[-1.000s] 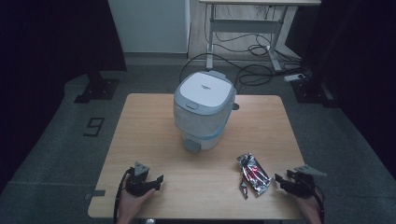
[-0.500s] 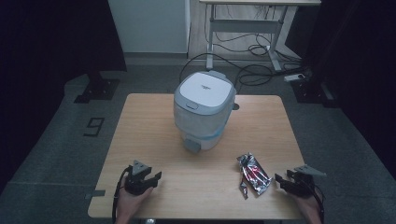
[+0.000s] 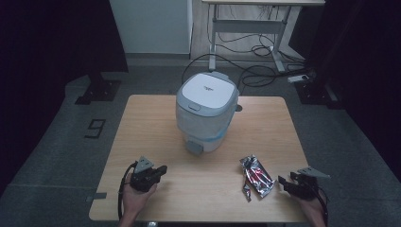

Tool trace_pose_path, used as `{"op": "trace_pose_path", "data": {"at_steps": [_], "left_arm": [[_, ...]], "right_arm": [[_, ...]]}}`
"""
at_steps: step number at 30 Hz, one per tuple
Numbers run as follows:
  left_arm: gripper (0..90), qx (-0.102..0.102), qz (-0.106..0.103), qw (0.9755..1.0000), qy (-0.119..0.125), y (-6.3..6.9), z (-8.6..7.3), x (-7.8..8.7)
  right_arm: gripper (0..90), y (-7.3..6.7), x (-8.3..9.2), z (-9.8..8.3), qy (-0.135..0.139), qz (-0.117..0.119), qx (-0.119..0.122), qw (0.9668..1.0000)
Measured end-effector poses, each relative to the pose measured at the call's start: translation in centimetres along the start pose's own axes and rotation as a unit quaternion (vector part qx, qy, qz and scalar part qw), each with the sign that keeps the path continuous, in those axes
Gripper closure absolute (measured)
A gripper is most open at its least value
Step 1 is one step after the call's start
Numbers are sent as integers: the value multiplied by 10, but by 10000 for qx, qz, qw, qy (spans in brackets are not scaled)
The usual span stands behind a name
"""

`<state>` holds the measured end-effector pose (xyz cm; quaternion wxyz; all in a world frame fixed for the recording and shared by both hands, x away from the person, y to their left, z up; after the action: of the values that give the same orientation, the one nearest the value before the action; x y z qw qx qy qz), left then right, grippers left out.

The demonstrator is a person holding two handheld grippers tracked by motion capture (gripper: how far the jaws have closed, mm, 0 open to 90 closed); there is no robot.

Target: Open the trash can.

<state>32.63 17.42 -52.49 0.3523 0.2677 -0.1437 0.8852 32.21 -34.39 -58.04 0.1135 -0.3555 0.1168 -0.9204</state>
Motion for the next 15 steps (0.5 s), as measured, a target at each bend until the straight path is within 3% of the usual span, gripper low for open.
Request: {"op": "trace_pose_path", "data": {"at_steps": [7,15], "left_arm": [[894,21,-189,9997,148,0,10,-7],[900,-73,-398,9991,104,1,25,-18]], "right_arm": [[379,0,0,0,4,6,-23,10000],[380,1,0,1,8,53,-88,9999]]}}
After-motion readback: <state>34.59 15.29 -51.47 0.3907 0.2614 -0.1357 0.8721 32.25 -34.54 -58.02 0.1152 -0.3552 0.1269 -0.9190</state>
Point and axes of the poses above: each handheld gripper's, and its own axes: x roughly backward along the jaws, z roughly out of its top, y roughly to its right, the point moved 4 cm from there along -x, roughly forward along the jaws, and after that the axes turned 15 degrees about -x, right-handed, at the moved point
